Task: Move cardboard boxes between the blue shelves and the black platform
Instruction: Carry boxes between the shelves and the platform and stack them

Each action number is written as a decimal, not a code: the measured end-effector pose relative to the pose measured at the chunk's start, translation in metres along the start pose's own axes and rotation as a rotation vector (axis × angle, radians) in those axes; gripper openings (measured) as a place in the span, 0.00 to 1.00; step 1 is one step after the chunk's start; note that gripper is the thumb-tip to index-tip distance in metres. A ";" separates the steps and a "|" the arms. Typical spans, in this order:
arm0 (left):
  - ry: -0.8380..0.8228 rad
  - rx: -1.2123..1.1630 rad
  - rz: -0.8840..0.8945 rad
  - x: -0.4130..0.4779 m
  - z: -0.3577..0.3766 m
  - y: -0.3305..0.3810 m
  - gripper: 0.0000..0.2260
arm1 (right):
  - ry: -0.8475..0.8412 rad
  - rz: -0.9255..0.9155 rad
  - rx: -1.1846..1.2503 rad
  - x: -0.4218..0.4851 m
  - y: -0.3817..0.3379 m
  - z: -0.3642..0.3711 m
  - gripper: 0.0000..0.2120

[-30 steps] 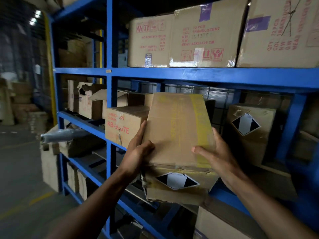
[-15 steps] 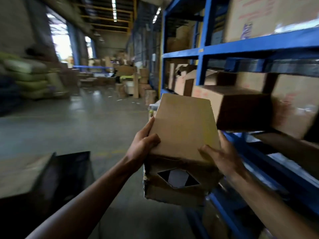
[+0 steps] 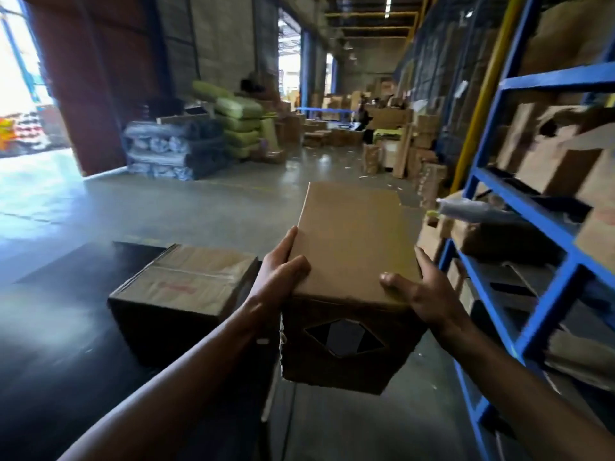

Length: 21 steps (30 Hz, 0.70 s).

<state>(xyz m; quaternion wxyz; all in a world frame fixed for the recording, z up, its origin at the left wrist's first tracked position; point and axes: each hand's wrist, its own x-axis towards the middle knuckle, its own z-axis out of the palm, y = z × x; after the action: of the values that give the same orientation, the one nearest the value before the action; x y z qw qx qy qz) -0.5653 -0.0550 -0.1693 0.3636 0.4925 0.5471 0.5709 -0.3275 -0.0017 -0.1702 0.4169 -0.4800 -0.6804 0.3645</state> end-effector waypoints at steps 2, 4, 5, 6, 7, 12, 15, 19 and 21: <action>0.014 -0.015 0.003 0.017 -0.018 -0.005 0.38 | -0.031 -0.007 0.021 0.026 -0.003 0.020 0.26; 0.049 -0.013 0.004 0.033 -0.034 -0.008 0.38 | -0.061 -0.032 0.024 0.049 -0.007 0.037 0.27; 0.078 -0.023 0.000 0.040 -0.041 -0.010 0.39 | -0.076 -0.047 0.032 0.059 -0.010 0.044 0.28; 0.107 -0.040 0.000 0.046 -0.048 -0.011 0.39 | -0.087 -0.062 0.043 0.068 -0.016 0.052 0.30; 0.135 -0.056 0.001 0.050 -0.055 -0.011 0.39 | -0.099 -0.073 0.057 0.077 -0.020 0.060 0.32; 0.281 -0.073 0.012 0.062 -0.100 -0.006 0.39 | -0.203 -0.155 0.049 0.118 -0.046 0.100 0.40; 0.382 -0.082 0.042 0.063 -0.127 0.000 0.38 | -0.272 -0.184 0.054 0.141 -0.065 0.128 0.44; 0.534 -0.054 0.068 0.060 -0.159 0.006 0.38 | -0.375 -0.231 0.050 0.159 -0.086 0.167 0.49; 0.588 -0.052 0.062 0.057 -0.172 0.004 0.38 | -0.419 -0.261 0.070 0.165 -0.092 0.186 0.46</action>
<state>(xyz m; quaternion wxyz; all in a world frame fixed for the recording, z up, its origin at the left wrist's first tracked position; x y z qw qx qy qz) -0.7447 -0.0467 -0.1417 0.1846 0.3129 0.5988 0.7137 -0.5619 0.1134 -0.1240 0.3265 -0.2875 -0.7952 0.4225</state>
